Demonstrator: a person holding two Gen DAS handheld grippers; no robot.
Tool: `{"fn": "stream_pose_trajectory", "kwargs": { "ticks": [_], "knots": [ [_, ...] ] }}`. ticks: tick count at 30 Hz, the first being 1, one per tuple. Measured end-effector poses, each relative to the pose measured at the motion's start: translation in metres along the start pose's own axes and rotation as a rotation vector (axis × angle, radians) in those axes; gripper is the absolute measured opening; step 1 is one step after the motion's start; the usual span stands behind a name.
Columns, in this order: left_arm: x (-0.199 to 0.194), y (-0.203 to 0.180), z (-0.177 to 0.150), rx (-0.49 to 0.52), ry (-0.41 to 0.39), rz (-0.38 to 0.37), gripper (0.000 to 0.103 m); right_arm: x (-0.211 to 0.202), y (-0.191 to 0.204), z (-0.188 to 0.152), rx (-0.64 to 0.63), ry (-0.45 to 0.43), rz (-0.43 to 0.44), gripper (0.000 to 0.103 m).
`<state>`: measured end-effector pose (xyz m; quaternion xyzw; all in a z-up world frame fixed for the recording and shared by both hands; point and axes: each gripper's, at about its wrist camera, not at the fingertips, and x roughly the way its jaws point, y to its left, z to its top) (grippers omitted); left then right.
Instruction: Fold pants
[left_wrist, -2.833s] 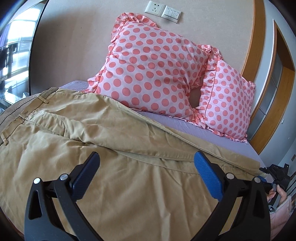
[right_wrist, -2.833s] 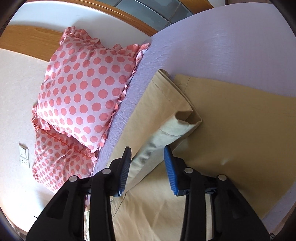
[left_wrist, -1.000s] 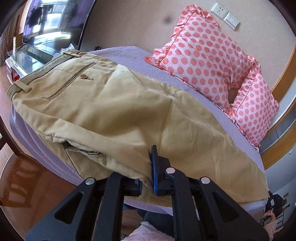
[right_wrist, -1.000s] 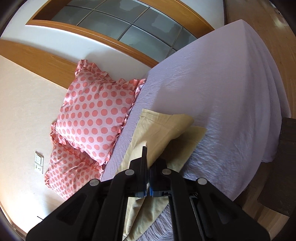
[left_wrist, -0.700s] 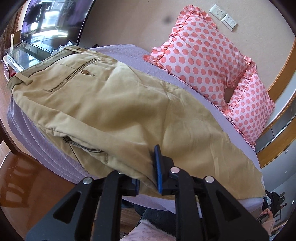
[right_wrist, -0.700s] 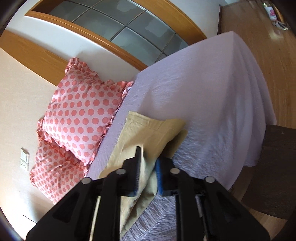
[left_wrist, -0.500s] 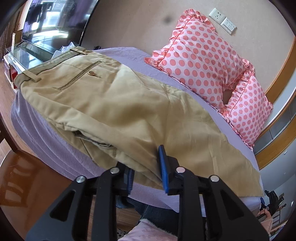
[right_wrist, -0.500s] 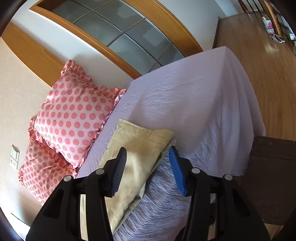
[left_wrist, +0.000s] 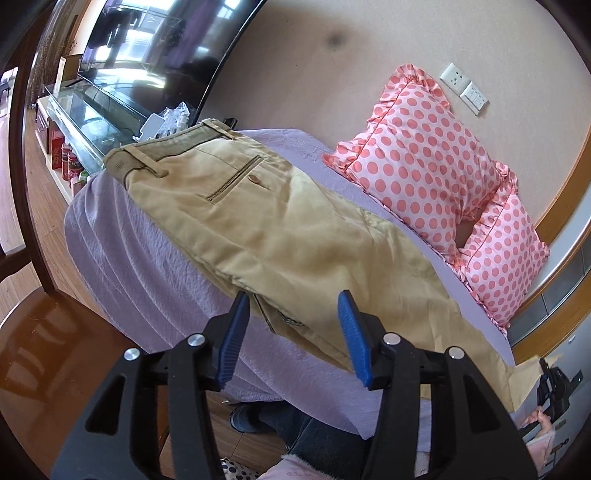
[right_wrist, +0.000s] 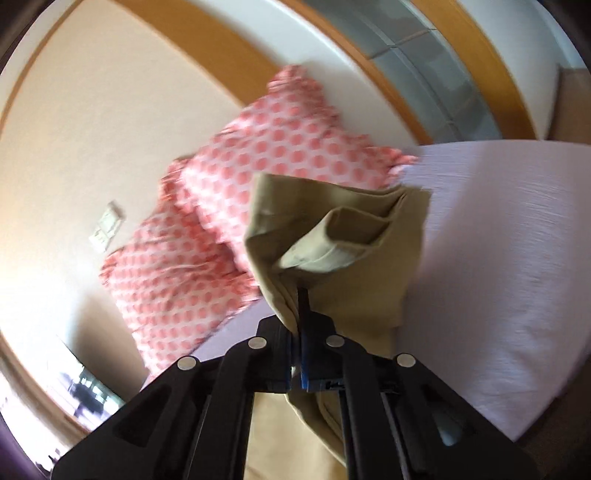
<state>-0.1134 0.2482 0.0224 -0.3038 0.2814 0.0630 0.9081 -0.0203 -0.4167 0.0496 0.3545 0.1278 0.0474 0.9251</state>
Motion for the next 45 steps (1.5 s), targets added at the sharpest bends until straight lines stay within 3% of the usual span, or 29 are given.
{"fn": "stream_pose_trajectory", "kwargs": {
  "ticks": [3, 5, 9, 10, 11, 12, 14, 20, 31, 37, 41, 45],
  "knots": [
    [-0.001, 0.002, -0.005, -0.003, 0.005, -0.012, 0.054, 0.037, 0.086, -0.030, -0.168, 0.132, 0.219, 0.003],
    [0.000, 0.002, -0.009, 0.001, 0.015, -0.033, 0.054, 0.059, 0.134, -0.068, -0.281, 0.259, 0.332, 0.004],
    [-0.002, 0.002, -0.016, 0.020, 0.028, -0.099, 0.057, 0.096, 0.193, -0.170, -0.543, 0.623, 0.385, 0.010],
    [-0.002, 0.001, -0.019, 0.029, 0.034, -0.122, 0.061, 0.097, 0.196, -0.186, -0.580, 0.669, 0.377, 0.019],
    [-0.001, 0.000, -0.021, 0.038, 0.042, -0.141, 0.063, 0.096, 0.195, -0.194, -0.591, 0.692, 0.371, 0.039],
    [0.002, -0.001, -0.022, 0.045, 0.053, -0.158, 0.064, 0.094, 0.190, -0.197, -0.577, 0.698, 0.374, 0.065],
    [0.009, -0.006, -0.026, 0.056, 0.074, -0.178, 0.065, 0.089, 0.182, -0.189, -0.526, 0.672, 0.386, 0.079],
    [0.033, -0.013, -0.028, 0.035, 0.115, -0.175, 0.068, 0.097, 0.159, -0.159, -0.408, 0.625, 0.326, 0.083],
    [0.044, -0.012, -0.022, -0.042, 0.113, -0.124, 0.067, 0.105, 0.154, -0.170, -0.359, 0.667, 0.333, 0.083],
    [0.037, -0.016, 0.012, -0.032, 0.024, -0.094, 0.068, 0.106, 0.151, -0.169, -0.332, 0.672, 0.349, 0.084],
    [0.040, 0.001, 0.037, -0.094, 0.007, -0.059, 0.067, 0.106, 0.150, -0.168, -0.328, 0.671, 0.356, 0.084],
    [0.047, 0.028, 0.059, -0.180, -0.001, 0.027, 0.061, 0.106, 0.148, -0.168, -0.317, 0.671, 0.366, 0.084]
  ]
}}
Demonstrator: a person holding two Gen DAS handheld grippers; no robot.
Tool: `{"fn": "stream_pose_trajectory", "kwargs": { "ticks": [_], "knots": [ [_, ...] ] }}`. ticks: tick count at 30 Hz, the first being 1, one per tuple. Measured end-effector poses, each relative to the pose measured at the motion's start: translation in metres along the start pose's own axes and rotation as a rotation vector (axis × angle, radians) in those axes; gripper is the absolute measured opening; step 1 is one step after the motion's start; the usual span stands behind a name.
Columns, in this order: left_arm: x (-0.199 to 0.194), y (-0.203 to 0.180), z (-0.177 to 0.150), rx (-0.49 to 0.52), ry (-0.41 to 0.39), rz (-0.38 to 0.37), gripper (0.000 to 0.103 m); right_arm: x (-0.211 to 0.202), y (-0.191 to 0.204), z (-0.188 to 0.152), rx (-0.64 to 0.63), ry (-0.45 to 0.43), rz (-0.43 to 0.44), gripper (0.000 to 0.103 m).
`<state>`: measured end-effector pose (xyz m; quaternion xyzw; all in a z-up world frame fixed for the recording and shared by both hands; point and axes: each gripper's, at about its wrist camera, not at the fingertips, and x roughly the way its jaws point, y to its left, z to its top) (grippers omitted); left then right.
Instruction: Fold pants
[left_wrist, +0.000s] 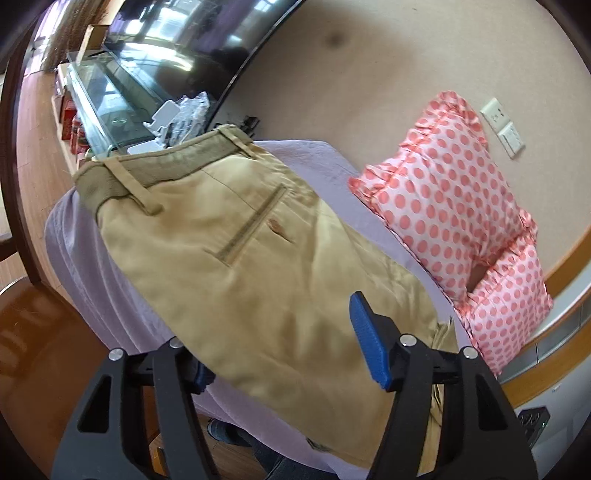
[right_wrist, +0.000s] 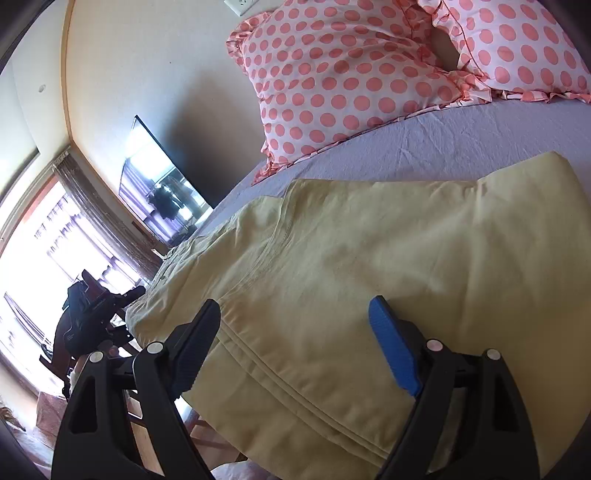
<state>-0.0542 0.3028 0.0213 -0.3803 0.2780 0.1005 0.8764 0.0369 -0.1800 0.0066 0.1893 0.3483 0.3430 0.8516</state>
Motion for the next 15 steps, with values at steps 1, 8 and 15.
{"fn": "stream_pose_trajectory", "kwargs": {
  "ticks": [1, 8, 15],
  "knots": [
    [0.002, 0.008, 0.006, -0.034, -0.001, -0.001, 0.055, 0.000, 0.000, 0.000, -0.001, -0.001, 0.004, 0.085],
    [0.006, 0.013, 0.033, -0.079, -0.036, 0.092, 0.012, -0.010, -0.010, 0.001, 0.008, -0.027, 0.015, 0.087],
    [-0.016, -0.164, 0.009, 0.459, -0.136, -0.003, 0.011, -0.048, -0.043, 0.009, 0.107, -0.153, -0.045, 0.089]
  ]
}}
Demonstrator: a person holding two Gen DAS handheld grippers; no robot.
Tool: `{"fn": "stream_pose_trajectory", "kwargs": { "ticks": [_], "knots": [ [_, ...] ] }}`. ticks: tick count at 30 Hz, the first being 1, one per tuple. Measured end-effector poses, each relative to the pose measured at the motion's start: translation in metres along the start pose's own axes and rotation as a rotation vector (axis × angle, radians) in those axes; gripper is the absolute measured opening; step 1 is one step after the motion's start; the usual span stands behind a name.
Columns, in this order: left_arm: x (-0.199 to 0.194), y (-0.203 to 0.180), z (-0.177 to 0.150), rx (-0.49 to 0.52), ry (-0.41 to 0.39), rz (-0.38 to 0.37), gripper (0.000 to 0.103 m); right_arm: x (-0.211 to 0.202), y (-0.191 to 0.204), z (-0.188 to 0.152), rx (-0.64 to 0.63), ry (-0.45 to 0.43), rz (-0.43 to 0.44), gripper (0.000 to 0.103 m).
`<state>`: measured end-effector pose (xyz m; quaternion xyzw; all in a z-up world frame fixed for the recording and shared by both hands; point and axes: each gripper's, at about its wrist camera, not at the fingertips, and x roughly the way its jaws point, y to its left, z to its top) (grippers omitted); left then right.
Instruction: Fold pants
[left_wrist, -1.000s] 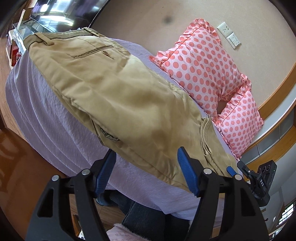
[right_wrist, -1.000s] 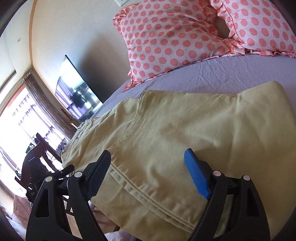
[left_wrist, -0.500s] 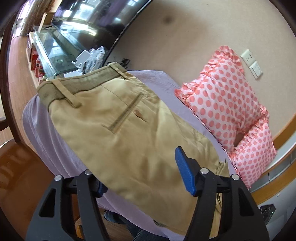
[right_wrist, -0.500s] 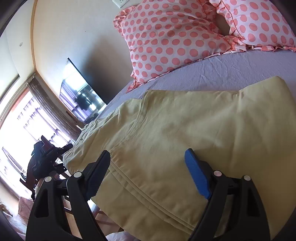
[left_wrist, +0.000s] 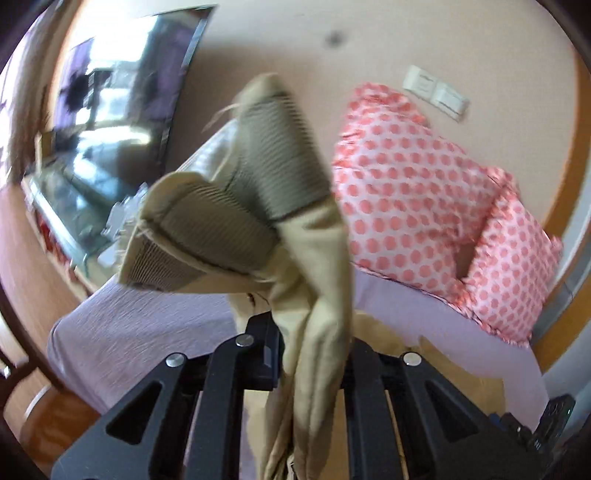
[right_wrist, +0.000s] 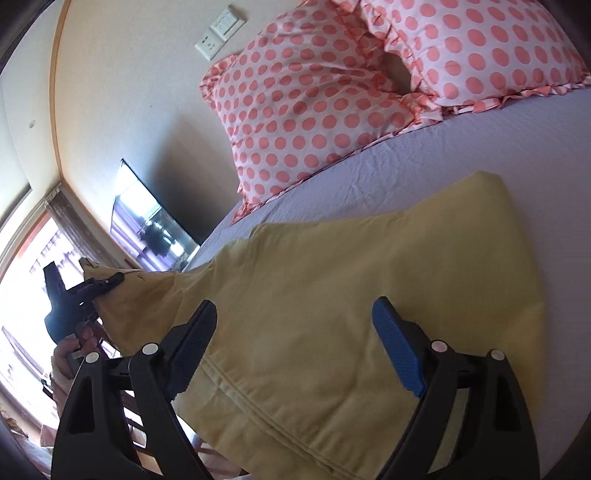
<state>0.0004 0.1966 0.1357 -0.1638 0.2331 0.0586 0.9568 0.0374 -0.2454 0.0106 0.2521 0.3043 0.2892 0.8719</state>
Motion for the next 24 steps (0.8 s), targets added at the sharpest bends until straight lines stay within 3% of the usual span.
{"fn": "stream_pose_trajectory", "kwargs": {
  "ticks": [3, 6, 8, 10, 12, 13, 15, 17, 19, 21, 22, 24],
  "knots": [
    [-0.005, -0.092, -0.011, 0.241, -0.029, -0.155, 0.012, -0.024, -0.022, 0.008, 0.081, -0.082, -0.048, 0.092],
    [-0.001, -0.171, -0.050, 0.432, 0.023, -0.329, 0.014, -0.048, -0.047, 0.013, 0.160, -0.148, -0.110, 0.092],
    [0.010, -0.213, -0.085, 0.526, 0.093, -0.444, 0.013, -0.064, -0.064, 0.014, 0.212, -0.188, -0.145, 0.092],
    [0.026, -0.247, -0.125, 0.600, 0.214, -0.539, 0.012, -0.077, -0.079, 0.013, 0.259, -0.219, -0.172, 0.092],
    [0.042, -0.271, -0.169, 0.702, 0.336, -0.569, 0.013, -0.088, -0.090, 0.013, 0.285, -0.241, -0.183, 0.092],
    [0.042, -0.277, -0.187, 0.757, 0.342, -0.553, 0.014, -0.091, -0.093, 0.015, 0.293, -0.244, -0.191, 0.093],
    [0.031, -0.278, -0.203, 0.851, 0.277, -0.514, 0.015, -0.094, -0.098, 0.018, 0.296, -0.231, -0.184, 0.093],
    [0.021, -0.265, -0.192, 0.834, 0.284, -0.567, 0.021, -0.090, -0.100, 0.022, 0.291, -0.192, -0.151, 0.093],
    [0.013, -0.243, -0.168, 0.741, 0.330, -0.686, 0.033, -0.079, -0.096, 0.027, 0.275, -0.144, -0.096, 0.093],
    [0.007, -0.224, -0.143, 0.636, 0.358, -0.757, 0.058, -0.065, -0.090, 0.032, 0.238, -0.077, -0.071, 0.092],
    [0.005, -0.211, -0.131, 0.582, 0.353, -0.768, 0.066, -0.057, -0.086, 0.035, 0.213, -0.040, -0.079, 0.092],
    [0.012, -0.178, -0.106, 0.463, 0.362, -0.753, 0.066, -0.043, -0.083, 0.039, 0.176, 0.024, -0.104, 0.083]
  ]
}}
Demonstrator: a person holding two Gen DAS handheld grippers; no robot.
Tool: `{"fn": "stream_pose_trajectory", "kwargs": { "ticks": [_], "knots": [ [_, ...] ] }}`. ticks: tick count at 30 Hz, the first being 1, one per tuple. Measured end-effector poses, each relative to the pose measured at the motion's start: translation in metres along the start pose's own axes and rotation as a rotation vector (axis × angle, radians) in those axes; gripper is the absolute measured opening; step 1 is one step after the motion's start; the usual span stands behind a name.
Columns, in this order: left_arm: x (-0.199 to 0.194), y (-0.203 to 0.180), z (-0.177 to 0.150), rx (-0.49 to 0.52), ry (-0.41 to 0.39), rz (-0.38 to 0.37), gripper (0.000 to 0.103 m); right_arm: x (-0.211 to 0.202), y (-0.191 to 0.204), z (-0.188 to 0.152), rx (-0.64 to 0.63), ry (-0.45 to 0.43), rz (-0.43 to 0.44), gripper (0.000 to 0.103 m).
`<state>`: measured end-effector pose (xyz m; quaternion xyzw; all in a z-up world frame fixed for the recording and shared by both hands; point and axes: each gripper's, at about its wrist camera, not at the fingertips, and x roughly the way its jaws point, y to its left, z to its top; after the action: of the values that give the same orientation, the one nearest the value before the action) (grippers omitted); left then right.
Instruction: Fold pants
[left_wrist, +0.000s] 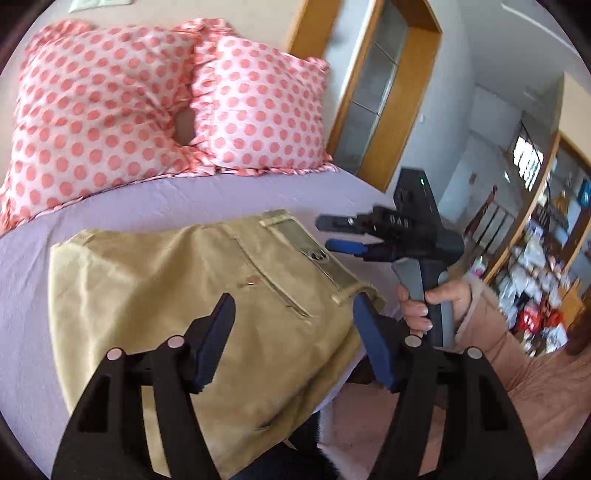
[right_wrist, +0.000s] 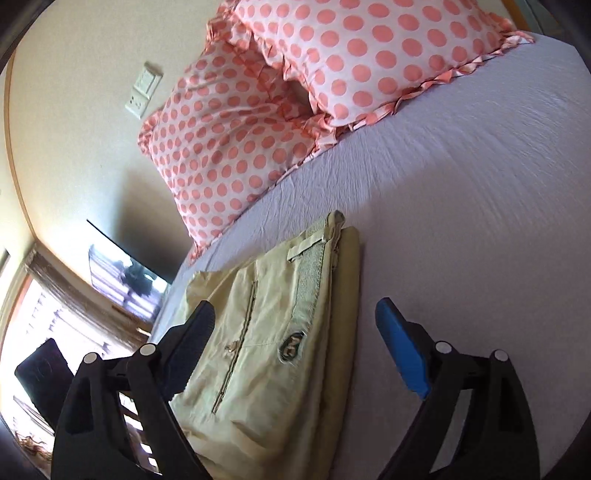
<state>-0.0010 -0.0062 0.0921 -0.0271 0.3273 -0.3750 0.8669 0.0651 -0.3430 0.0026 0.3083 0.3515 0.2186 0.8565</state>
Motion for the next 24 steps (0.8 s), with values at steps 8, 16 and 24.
{"fn": "stream_pose_trajectory", "kwargs": {
  "ticks": [8, 16, 24],
  "knots": [
    [-0.009, 0.144, 0.001, -0.398, 0.058, 0.276, 0.063, 0.028, -0.002, 0.007, -0.045, 0.114, 0.003, 0.045],
    [0.030, 0.172, 0.002, -0.454, 0.151, 0.177, 0.065, 0.036, -0.016, 0.022, 0.019, 0.134, -0.008, 0.032],
    [0.045, 0.182, 0.013, -0.468, 0.164, 0.147, 0.069, 0.040, -0.002, 0.013, -0.085, 0.238, 0.040, 0.041]
  ]
}}
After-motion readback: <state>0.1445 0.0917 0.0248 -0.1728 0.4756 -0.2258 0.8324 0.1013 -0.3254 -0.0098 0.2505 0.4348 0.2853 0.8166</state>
